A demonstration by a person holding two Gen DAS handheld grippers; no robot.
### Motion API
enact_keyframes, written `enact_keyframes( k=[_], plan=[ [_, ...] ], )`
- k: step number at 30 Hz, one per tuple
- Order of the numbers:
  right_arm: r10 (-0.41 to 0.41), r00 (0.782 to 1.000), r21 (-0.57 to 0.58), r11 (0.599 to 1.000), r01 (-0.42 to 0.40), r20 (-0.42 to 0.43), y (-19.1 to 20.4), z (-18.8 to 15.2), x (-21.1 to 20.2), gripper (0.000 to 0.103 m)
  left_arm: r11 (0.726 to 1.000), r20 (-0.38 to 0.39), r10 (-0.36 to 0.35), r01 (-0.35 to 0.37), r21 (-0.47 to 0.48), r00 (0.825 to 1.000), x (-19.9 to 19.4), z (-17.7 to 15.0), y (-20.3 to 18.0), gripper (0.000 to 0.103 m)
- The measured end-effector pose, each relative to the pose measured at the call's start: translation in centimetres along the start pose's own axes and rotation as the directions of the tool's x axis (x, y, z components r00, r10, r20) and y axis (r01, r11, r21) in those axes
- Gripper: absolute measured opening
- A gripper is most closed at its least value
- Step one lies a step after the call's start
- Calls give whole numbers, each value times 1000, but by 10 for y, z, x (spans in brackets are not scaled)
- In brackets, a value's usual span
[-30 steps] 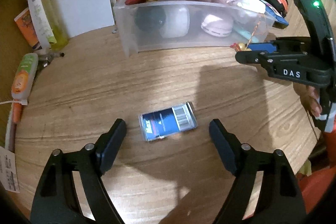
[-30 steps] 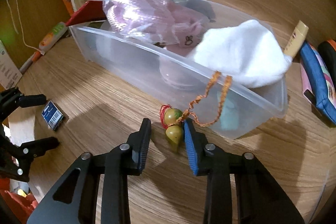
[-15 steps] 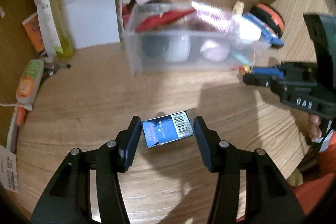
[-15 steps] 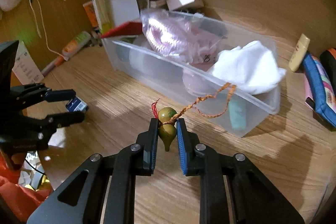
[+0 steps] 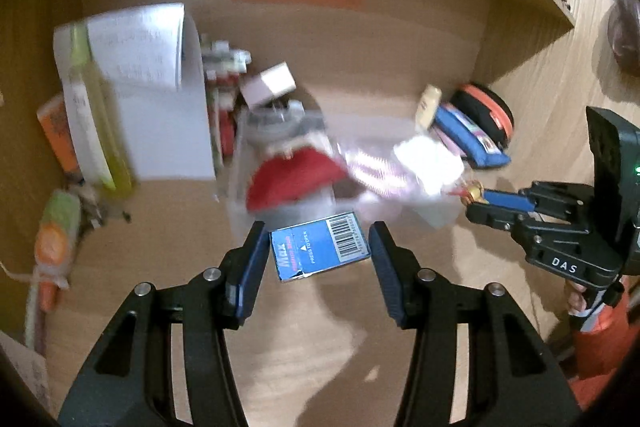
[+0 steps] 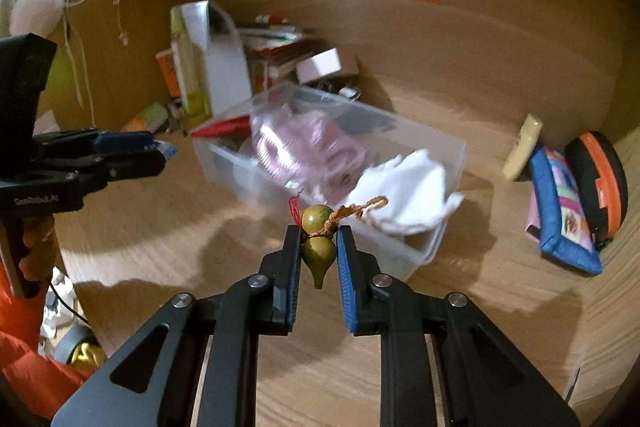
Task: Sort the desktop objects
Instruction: 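Carry the card and pendant over the box and open both tools to drop them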
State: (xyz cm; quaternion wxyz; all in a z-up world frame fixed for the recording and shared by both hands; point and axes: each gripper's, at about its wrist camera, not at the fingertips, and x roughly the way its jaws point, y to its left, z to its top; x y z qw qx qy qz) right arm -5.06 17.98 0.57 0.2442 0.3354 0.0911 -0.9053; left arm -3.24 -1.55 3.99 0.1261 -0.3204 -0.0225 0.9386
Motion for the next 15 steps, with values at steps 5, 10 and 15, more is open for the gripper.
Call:
enact_keyframes(
  k=[5, 10, 15],
  plan=[
    [-10, 1000, 19, 1000, 9, 22, -12, 15, 3, 16, 1000, 30, 27, -28, 12, 999, 4, 21, 7, 51],
    [-15, 999, 38, 999, 14, 38, -22, 30, 10, 16, 1000, 37, 17, -17, 3, 999, 18, 35, 11, 51],
    [11, 1000, 46, 999, -11, -4, -24, 36, 31, 16, 1000, -15, 5, -5, -7, 1000, 45, 40, 13, 51]
  ],
)
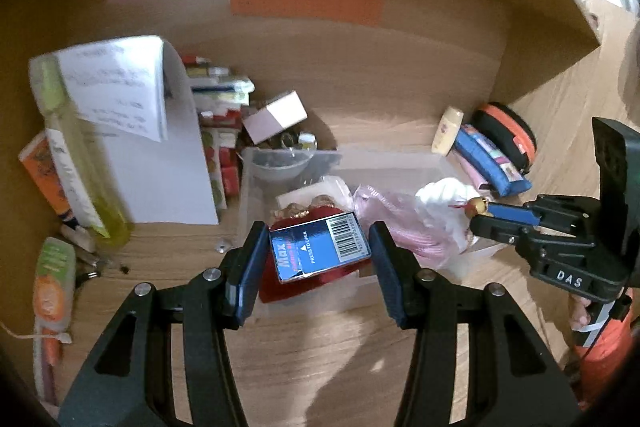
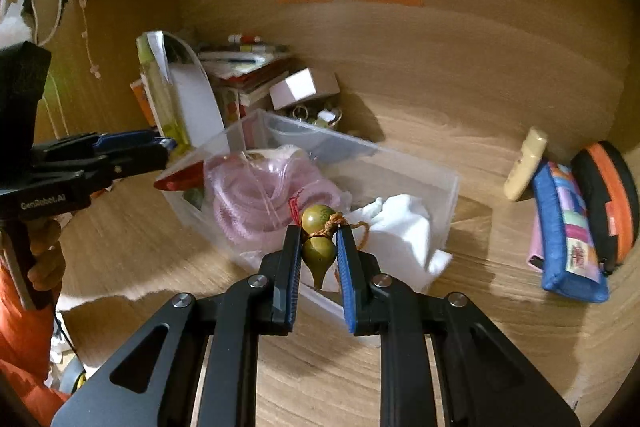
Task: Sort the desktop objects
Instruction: 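Carry the card and pendant over the box and open both tools to drop them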
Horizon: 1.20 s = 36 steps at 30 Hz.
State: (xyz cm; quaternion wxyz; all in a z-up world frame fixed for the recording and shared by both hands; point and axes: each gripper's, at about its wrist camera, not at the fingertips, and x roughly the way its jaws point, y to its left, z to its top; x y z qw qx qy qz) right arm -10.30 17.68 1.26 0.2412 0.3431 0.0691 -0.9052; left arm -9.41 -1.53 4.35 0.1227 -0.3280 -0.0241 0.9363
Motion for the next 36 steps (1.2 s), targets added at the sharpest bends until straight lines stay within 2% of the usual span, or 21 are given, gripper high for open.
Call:
enact_keyframes(
  k=[6, 16, 23, 27, 33, 36],
  plan=[
    [7, 999, -31, 999, -8, -52, 3, -1, 21, 16, 1000, -34, -1, 1, 12, 999, 24, -1, 1, 51],
    [-1, 996, -41, 999, -3, -87, 0, 3, 44, 16, 1000, -87, -9, 9, 1, 996, 54, -6, 6, 51],
    [2, 994, -28, 1000, -5, -109, 1, 3, 54, 16, 1000, -91, -19, 19, -7, 996, 54, -9, 9, 51],
    [-16, 993, -14, 1000, 15, -113, 3, 3, 52, 16, 1000, -81, -11, 13, 24, 997, 50, -10, 6, 51],
    [-36, 992, 9, 999, 37, -119, 4, 3, 44, 16, 999, -68, -12, 15, 41, 998, 46, -10, 2, 58],
    [-45, 993, 14, 999, 47, -108, 3, 2, 35, 24, 998, -62, -28, 31, 46, 998, 42, -9, 0, 64]
  ],
)
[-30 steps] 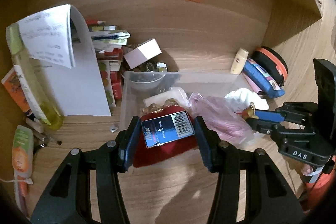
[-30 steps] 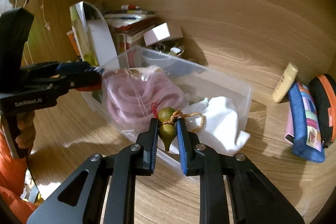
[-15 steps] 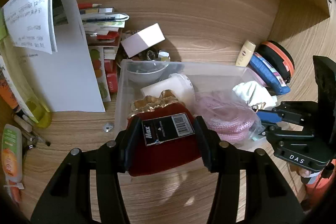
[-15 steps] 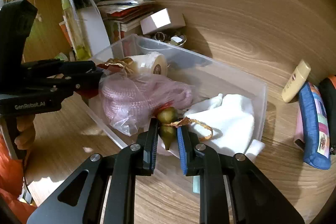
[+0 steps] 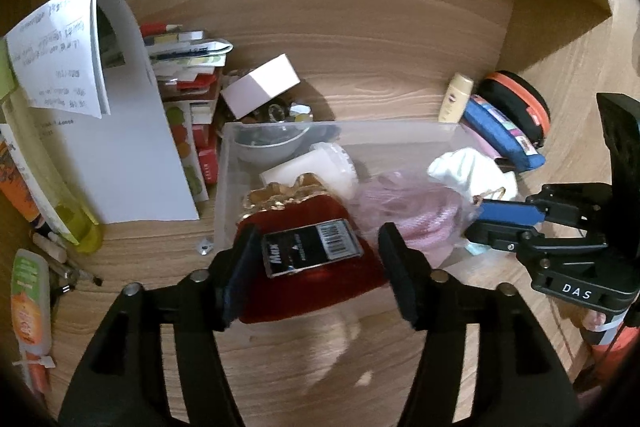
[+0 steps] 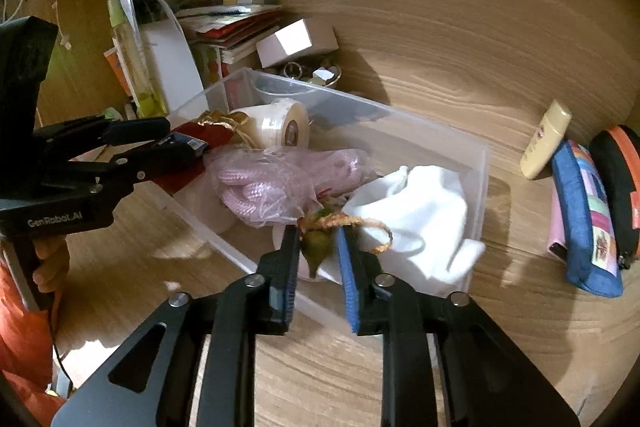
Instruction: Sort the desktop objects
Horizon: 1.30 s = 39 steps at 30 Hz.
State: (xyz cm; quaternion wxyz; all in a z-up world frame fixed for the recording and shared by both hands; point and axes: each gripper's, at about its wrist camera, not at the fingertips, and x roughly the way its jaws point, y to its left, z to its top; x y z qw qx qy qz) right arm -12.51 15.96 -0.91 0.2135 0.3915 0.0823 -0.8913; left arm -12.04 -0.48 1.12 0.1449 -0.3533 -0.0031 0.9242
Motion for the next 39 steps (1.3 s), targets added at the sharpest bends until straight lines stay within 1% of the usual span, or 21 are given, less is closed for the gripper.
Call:
enact_keyframes(
  k=[1, 2, 3, 4, 5, 7, 9, 11, 12, 13, 14, 15, 18, 21, 26, 30, 39],
  plan=[
    [-4, 1000, 5, 1000, 4, 7, 0, -1, -3, 26, 1000, 5, -3, 3, 4, 1000, -2, 1, -1, 68],
    [-7, 1000, 9, 1000, 7, 13, -1, -2, -6, 30, 1000, 8, -3, 3, 7, 1000, -3, 1, -3, 69],
    [-12, 1000, 17, 1000, 11, 19, -2, -4, -10, 36, 1000, 10, 5, -5, 10, 1000, -5, 2, -5, 69],
    [-10, 1000, 30, 1000, 10, 28, -4, -6, -14, 41, 1000, 12, 28, -28, 10, 1000, -7, 3, -7, 70],
    [-2, 999, 46, 999, 0, 37, -5, -7, -18, 55, 999, 15, 46, -46, 7, 999, -9, 3, -8, 70],
    [25, 998, 75, 997, -29, 55, -8, -12, -26, 68, 998, 29, 54, -55, 7, 998, -15, 4, -10, 71],
    [29, 997, 89, 995, -35, 75, -9, -16, -32, 69, 998, 41, 60, -61, 6, 997, -21, 2, -13, 76],
    [12, 997, 91, 996, -19, 75, -9, -20, -36, 70, 997, 57, 71, -71, 5, 996, -27, 0, -16, 82],
    [0, 997, 93, 996, -7, 76, -9, -21, -37, 73, 997, 64, 78, -79, 4, 995, -30, -1, -17, 84],
    [-13, 997, 93, 996, 5, 79, -9, -23, -39, 75, 996, 68, 91, -91, 1, 994, -32, -1, -17, 89],
    [-25, 996, 94, 995, 17, 83, -9, -24, -41, 79, 994, 76, 111, -110, -8, 991, -34, -2, -18, 95],
    [-35, 996, 96, 995, 26, 88, -10, -25, -42, 81, 993, 81, 117, -117, -14, 990, -36, -2, -17, 96],
    [-69, 992, 110, 992, 57, 108, -13, -27, -48, 81, 990, 89, 143, -140, -33, 986, -40, -2, -16, 96],
    [-72, 990, 135, 989, 55, 122, -16, -27, -51, 81, 983, 88, 183, -180, -47, 979, -39, -2, -15, 96],
    [-101, 985, 140, 987, 82, 140, -15, -28, -56, 81, 975, 93, 218, -214, -54, 972, -39, -4, -16, 96],
    [-109, 984, 121, 988, 92, 144, -10, -28, -58, 82, 978, 94, 207, -202, -55, 974, -40, -6, -19, 96],
    [-92, 985, 91, 993, 79, 149, 1, -28, -58, 82, 976, 95, 219, -216, -36, 971, -40, -7, -27, 96]
  ],
)
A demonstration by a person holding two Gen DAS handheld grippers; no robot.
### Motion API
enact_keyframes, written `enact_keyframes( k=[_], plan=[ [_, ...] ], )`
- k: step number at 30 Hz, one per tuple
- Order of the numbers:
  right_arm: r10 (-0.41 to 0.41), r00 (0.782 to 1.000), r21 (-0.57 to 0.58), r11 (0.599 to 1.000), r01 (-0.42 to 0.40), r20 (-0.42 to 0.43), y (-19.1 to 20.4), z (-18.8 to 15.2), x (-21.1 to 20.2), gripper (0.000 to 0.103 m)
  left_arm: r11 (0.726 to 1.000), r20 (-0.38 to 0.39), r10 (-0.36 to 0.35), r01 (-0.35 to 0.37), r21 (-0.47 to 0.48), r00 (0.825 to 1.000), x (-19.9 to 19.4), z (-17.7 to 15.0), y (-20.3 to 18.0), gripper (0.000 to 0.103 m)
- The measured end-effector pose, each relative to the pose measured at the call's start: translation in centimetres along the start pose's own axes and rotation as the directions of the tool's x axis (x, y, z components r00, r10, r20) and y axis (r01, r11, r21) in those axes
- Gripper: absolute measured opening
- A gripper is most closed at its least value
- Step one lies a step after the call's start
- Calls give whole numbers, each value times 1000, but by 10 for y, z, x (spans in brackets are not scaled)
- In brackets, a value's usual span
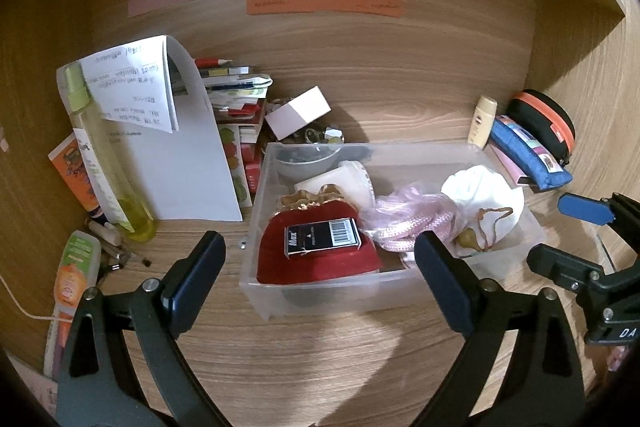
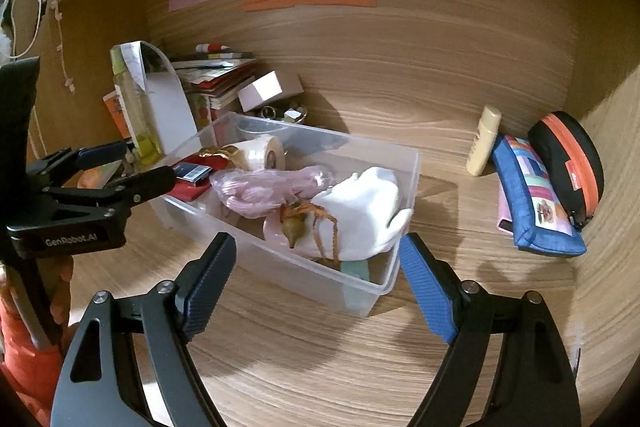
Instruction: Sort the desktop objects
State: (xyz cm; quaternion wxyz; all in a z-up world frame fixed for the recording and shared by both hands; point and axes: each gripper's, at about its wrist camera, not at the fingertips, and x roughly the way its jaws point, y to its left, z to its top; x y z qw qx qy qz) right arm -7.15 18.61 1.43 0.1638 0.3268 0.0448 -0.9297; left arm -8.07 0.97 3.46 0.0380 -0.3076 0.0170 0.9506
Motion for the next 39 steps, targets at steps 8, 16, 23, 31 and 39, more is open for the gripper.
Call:
enact_keyframes(
  k=[8, 16, 23, 31, 39],
  plan=[
    [8, 1000, -10, 1000, -8, -2, 4, 0, 1, 82, 1000, -10, -11, 11, 11, 1000, 0, -1, -2, 99],
    [12, 1000, -3, 1000, -12, 6, 2, 1, -2, 82, 999, -14, -15, 15, 29, 1000, 0, -3, -7, 99],
    [11, 1000, 2, 1000, -11, 5, -1, 0, -3, 82, 1000, -20, -10, 11, 21, 1000, 1, -4, -7, 99],
    [11, 1000, 3, 1000, -11, 2, -3, 0, -2, 82, 1000, -17, -12, 12, 25, 1000, 0, -5, -7, 100],
    [7, 1000, 7, 1000, -7, 0, -5, -1, -2, 82, 999, -13, -39, 40, 27, 999, -3, -5, -12, 100]
  ],
)
